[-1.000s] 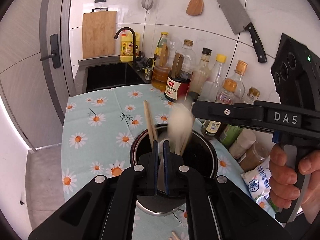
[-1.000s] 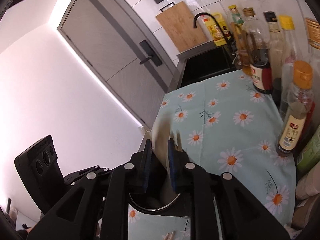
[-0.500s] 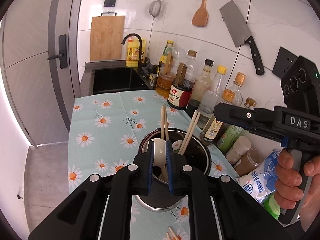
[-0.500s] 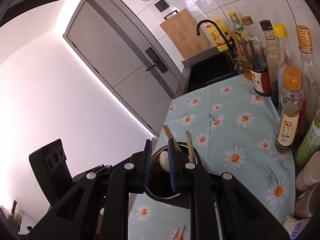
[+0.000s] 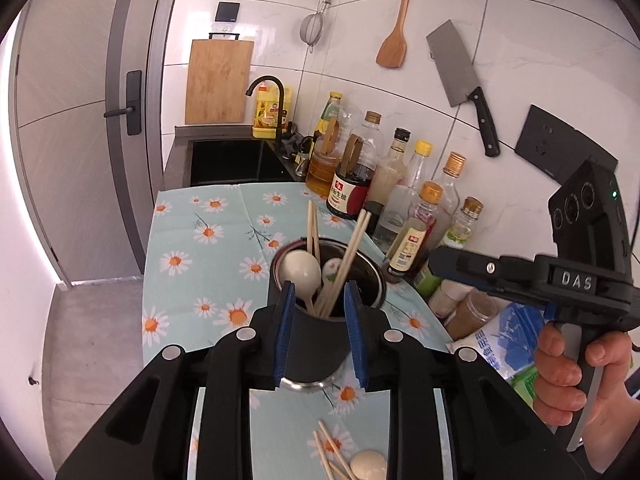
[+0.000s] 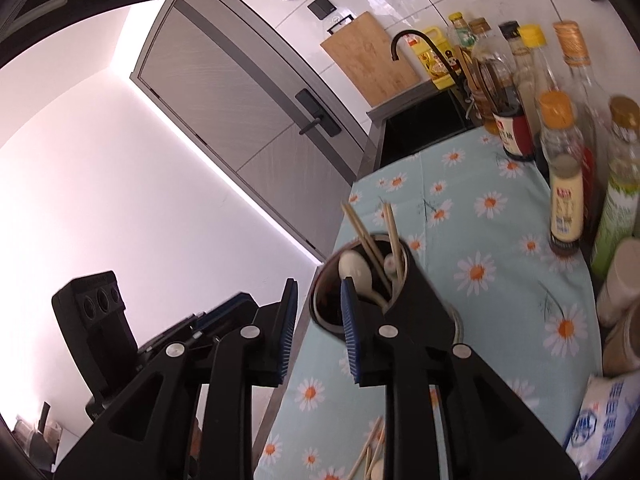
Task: Organize utensils
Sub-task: 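Move both grippers back down over the remaining chopsticks and spoon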
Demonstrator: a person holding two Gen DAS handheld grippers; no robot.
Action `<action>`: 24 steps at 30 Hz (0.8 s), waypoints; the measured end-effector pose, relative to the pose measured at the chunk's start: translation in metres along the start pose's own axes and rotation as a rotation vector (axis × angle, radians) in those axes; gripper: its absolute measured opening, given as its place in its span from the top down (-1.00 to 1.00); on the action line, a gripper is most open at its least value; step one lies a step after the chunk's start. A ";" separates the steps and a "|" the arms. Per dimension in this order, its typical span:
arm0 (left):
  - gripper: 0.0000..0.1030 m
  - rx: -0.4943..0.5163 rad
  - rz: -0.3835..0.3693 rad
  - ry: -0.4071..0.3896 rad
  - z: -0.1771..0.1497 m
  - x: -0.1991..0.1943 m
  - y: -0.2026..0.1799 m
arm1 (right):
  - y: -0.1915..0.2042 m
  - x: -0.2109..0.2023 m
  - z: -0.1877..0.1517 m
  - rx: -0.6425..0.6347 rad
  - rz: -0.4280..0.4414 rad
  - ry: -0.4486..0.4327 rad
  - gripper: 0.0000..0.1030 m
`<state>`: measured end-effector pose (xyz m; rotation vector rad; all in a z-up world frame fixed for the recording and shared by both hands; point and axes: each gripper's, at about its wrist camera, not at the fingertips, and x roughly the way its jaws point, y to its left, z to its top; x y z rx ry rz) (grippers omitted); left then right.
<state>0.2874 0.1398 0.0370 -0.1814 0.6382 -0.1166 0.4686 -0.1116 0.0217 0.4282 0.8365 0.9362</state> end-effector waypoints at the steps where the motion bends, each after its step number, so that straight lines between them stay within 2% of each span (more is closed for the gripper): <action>1: 0.53 -0.001 -0.002 0.003 -0.004 -0.004 -0.001 | -0.001 -0.002 -0.005 0.002 -0.005 0.008 0.53; 6: 0.53 -0.013 -0.022 0.037 -0.022 -0.016 -0.004 | -0.007 -0.012 -0.029 0.018 -0.016 0.045 0.41; 14: 0.46 -0.080 -0.034 0.096 -0.061 -0.026 0.003 | -0.030 -0.010 -0.072 0.061 -0.038 0.138 0.39; 24: 0.46 -0.191 -0.031 0.270 -0.130 -0.007 0.017 | -0.054 0.014 -0.132 0.067 -0.061 0.321 0.39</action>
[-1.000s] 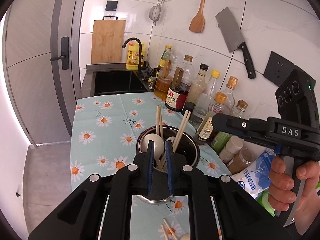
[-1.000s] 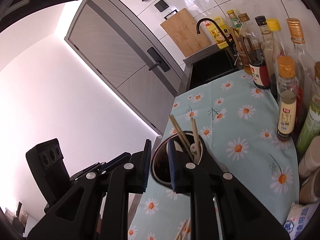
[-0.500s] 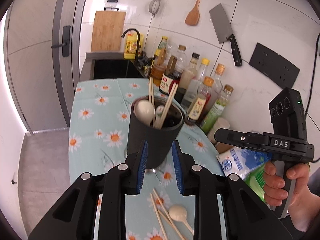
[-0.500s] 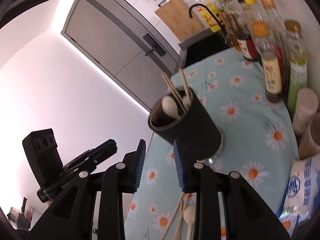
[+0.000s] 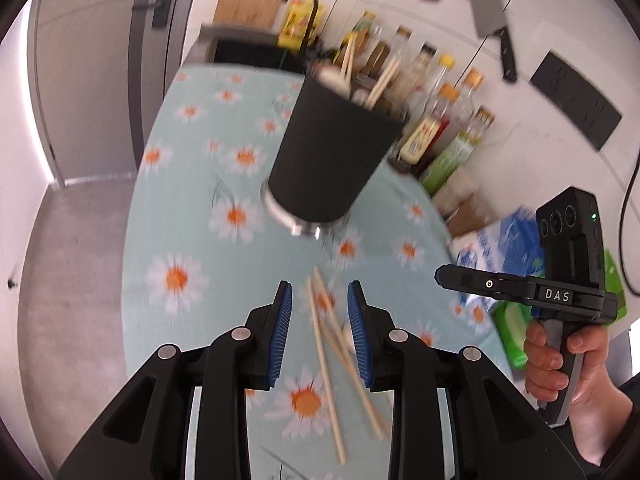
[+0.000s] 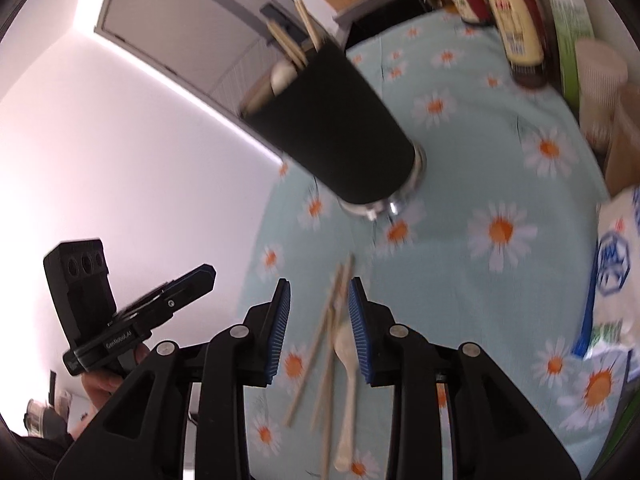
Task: Organize utensils
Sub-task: 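Move both grippers back down over the remaining chopsticks and spoon, then close right gripper on the cream spoon handle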
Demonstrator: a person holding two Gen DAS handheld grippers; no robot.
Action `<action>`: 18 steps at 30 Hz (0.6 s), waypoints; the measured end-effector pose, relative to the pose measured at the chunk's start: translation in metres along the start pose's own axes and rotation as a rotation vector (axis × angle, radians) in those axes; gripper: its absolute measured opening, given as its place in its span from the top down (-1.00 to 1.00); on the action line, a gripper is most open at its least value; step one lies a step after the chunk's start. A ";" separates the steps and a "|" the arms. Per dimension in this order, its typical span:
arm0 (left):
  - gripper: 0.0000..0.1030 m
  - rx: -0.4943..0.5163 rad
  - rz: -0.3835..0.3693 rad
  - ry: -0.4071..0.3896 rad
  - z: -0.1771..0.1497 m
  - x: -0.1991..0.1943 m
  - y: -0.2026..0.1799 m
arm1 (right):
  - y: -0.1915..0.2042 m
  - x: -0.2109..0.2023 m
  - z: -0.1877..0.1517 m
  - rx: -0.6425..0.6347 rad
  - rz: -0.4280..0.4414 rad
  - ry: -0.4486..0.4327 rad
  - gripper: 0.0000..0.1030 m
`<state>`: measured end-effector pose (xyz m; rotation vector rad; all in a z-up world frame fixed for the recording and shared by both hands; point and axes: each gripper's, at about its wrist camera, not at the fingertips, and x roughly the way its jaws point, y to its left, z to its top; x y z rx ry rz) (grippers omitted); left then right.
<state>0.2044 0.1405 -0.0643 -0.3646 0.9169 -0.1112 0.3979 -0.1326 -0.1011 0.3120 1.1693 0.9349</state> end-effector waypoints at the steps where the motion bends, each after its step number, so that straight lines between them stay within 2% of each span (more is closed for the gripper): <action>1: 0.46 -0.008 -0.002 0.018 -0.006 0.004 0.002 | -0.002 0.004 -0.005 0.000 -0.005 0.018 0.38; 8: 0.46 -0.028 -0.020 0.137 -0.044 0.029 0.008 | -0.010 0.030 -0.036 -0.007 -0.049 0.119 0.38; 12: 0.46 -0.036 -0.019 0.160 -0.054 0.034 0.013 | -0.002 0.040 -0.045 -0.042 -0.090 0.154 0.38; 15: 0.46 -0.039 -0.023 0.165 -0.059 0.035 0.017 | 0.009 0.049 -0.048 -0.099 -0.187 0.180 0.39; 18: 0.46 -0.042 -0.027 0.168 -0.063 0.035 0.019 | 0.016 0.058 -0.052 -0.121 -0.232 0.220 0.39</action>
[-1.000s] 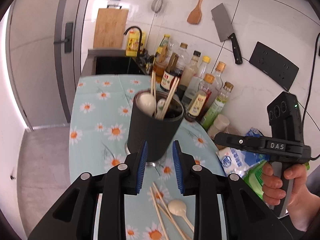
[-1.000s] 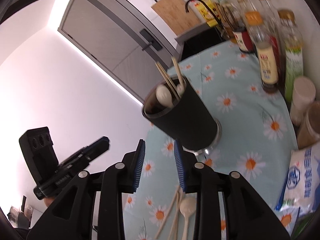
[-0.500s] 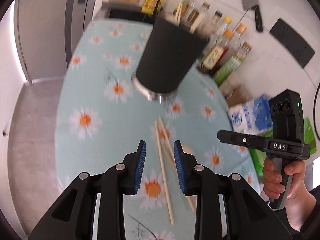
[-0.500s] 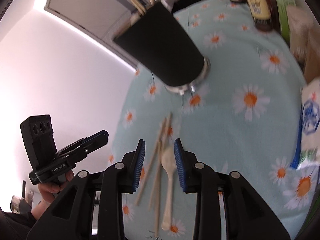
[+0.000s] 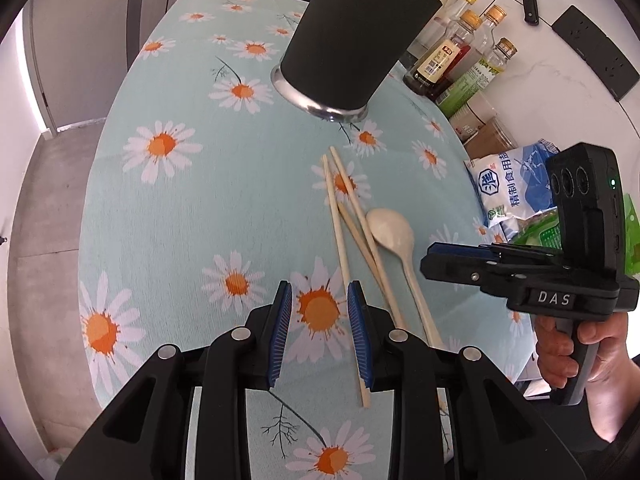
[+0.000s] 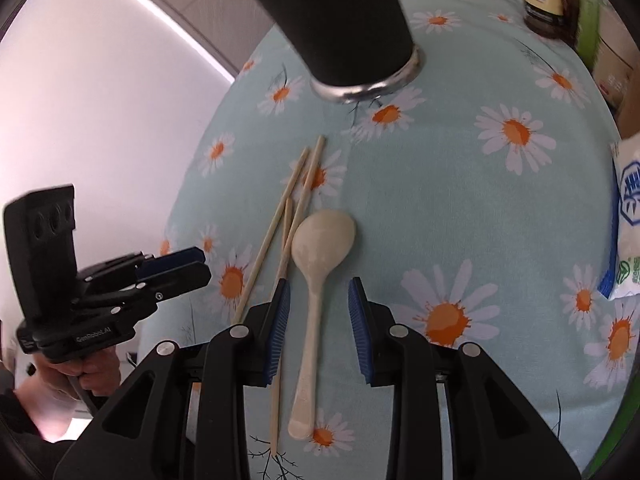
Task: Organize utensils
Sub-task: 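Close right gripper on the cream spoon handle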
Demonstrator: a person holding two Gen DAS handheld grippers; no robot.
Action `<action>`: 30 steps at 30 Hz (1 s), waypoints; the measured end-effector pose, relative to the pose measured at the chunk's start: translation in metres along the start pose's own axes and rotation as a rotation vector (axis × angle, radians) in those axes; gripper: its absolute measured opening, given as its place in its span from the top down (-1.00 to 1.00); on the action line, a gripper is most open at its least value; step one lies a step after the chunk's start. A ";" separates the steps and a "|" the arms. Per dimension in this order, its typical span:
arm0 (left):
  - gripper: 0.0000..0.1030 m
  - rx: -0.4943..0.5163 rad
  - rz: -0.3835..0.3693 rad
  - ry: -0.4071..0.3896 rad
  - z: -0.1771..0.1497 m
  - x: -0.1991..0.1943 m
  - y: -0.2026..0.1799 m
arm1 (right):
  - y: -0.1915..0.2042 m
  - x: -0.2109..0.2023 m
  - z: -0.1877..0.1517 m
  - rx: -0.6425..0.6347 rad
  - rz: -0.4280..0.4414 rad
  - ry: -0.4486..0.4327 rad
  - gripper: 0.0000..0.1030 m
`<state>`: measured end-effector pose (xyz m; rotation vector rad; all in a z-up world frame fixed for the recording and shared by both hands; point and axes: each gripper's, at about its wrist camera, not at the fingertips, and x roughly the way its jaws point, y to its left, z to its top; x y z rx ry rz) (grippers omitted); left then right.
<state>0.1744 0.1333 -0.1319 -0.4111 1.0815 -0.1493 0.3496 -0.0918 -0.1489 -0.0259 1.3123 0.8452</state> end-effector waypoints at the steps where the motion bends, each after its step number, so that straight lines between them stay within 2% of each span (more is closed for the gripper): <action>1: 0.46 -0.001 0.000 0.000 -0.002 0.000 0.000 | 0.001 0.002 0.000 -0.003 -0.014 0.011 0.39; 11: 0.46 -0.015 -0.045 0.006 -0.017 -0.006 0.005 | 0.033 0.033 0.024 -0.072 -0.238 0.141 0.39; 17: 0.46 -0.035 -0.064 0.000 -0.021 -0.014 0.016 | 0.058 0.053 0.028 -0.155 -0.428 0.218 0.50; 20: 0.46 -0.041 -0.075 -0.001 -0.021 -0.015 0.021 | 0.062 0.058 0.029 -0.155 -0.451 0.233 0.56; 22: 0.46 -0.041 -0.085 0.003 -0.020 -0.014 0.024 | 0.065 0.062 0.031 -0.156 -0.458 0.240 0.76; 30: 0.46 -0.007 -0.103 0.030 -0.013 -0.010 0.020 | 0.052 0.050 0.034 -0.091 -0.396 0.236 0.81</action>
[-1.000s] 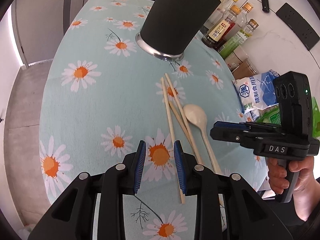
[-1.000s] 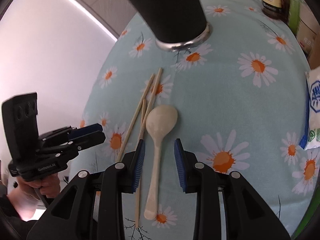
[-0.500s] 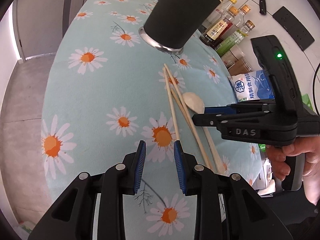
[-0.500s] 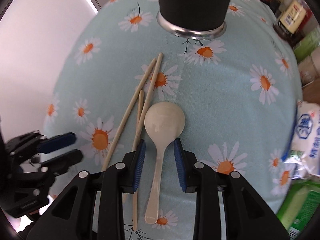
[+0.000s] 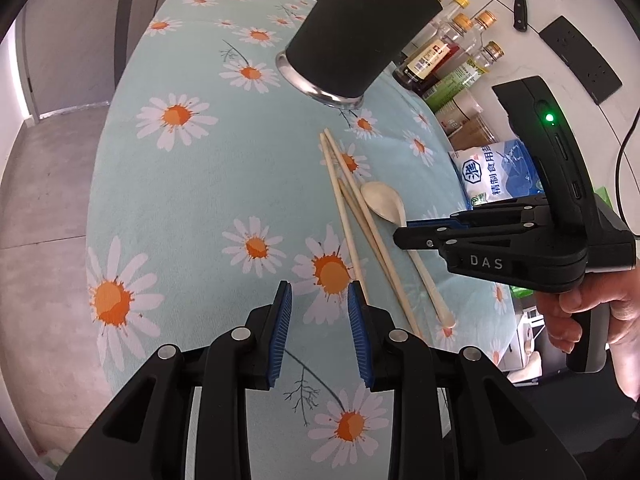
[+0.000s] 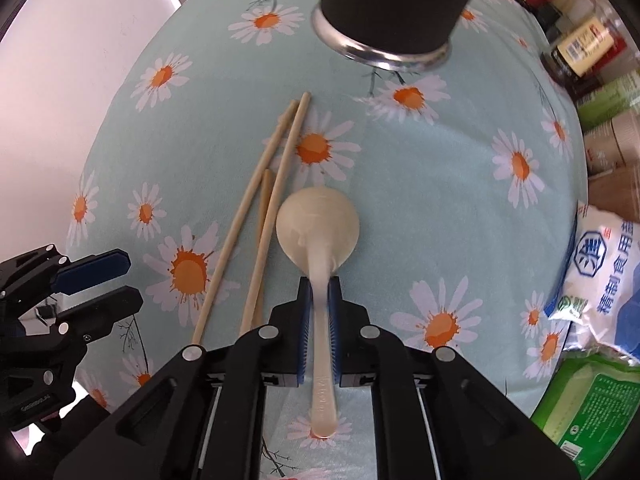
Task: Organize utensils
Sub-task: 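Close right gripper on the cream spoon handle, then lift the cream spoon with right gripper toward the holder while left gripper closes on a chopstick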
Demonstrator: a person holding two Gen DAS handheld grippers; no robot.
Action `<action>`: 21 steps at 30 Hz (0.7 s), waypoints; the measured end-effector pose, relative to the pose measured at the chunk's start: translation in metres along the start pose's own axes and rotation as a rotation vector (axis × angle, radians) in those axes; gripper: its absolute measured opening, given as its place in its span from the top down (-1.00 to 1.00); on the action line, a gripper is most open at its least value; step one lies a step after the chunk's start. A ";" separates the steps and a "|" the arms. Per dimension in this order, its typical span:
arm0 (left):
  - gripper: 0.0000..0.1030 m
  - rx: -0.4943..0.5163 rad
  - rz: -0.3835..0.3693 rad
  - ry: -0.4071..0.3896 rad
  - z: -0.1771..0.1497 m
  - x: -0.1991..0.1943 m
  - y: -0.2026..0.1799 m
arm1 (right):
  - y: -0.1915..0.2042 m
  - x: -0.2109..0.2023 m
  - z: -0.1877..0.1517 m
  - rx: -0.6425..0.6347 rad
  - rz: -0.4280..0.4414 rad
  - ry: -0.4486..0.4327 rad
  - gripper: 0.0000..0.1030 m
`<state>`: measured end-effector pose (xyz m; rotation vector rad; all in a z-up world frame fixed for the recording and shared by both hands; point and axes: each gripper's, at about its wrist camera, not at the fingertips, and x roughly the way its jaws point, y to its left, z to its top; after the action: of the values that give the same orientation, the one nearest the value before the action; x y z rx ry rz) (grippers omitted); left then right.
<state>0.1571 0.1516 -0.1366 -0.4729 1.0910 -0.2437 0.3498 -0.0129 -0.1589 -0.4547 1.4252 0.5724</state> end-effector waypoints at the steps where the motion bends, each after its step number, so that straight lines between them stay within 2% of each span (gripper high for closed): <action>1: 0.46 0.003 0.001 0.003 0.001 0.001 -0.001 | -0.004 -0.003 -0.001 0.005 0.006 -0.008 0.81; 10: 0.46 0.057 0.042 0.075 0.013 0.022 -0.025 | -0.048 -0.037 -0.017 0.037 0.102 -0.084 0.82; 21: 0.46 0.085 0.220 0.180 0.037 0.046 -0.046 | -0.081 -0.072 -0.042 0.051 0.276 -0.200 0.82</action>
<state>0.2131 0.1014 -0.1369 -0.2556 1.2927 -0.1394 0.3634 -0.1090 -0.0949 -0.1540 1.3145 0.7793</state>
